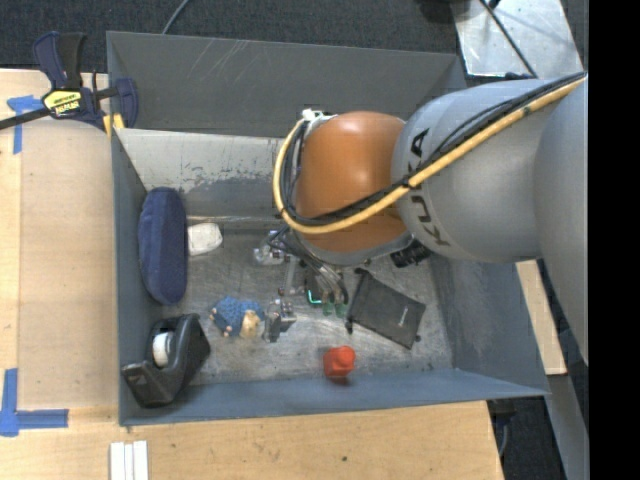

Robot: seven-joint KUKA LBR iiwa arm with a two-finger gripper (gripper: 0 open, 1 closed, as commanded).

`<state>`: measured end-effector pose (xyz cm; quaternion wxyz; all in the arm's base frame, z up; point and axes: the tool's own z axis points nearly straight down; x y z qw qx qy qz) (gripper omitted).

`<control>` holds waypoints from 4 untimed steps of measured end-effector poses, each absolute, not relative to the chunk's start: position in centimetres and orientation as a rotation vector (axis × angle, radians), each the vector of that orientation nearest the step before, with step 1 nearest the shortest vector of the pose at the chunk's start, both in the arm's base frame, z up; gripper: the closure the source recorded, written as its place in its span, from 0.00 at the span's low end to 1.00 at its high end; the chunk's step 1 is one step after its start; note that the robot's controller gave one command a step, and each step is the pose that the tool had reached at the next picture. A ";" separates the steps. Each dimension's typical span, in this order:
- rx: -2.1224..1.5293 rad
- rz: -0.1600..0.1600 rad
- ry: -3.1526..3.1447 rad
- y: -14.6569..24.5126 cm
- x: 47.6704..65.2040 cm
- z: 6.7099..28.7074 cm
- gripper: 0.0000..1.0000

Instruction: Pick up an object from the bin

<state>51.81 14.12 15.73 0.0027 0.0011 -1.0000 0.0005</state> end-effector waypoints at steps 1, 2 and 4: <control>-0.062 0.002 -3.135 15.3 52.5 7.9 0.00; 0.106 0.000 -3.148 18.0 52.8 7.5 0.00; 0.191 -0.003 -3.147 17.1 54.4 24.5 1.00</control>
Offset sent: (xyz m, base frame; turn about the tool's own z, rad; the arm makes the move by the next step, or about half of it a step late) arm 0.0084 0.0119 -0.0743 0.0435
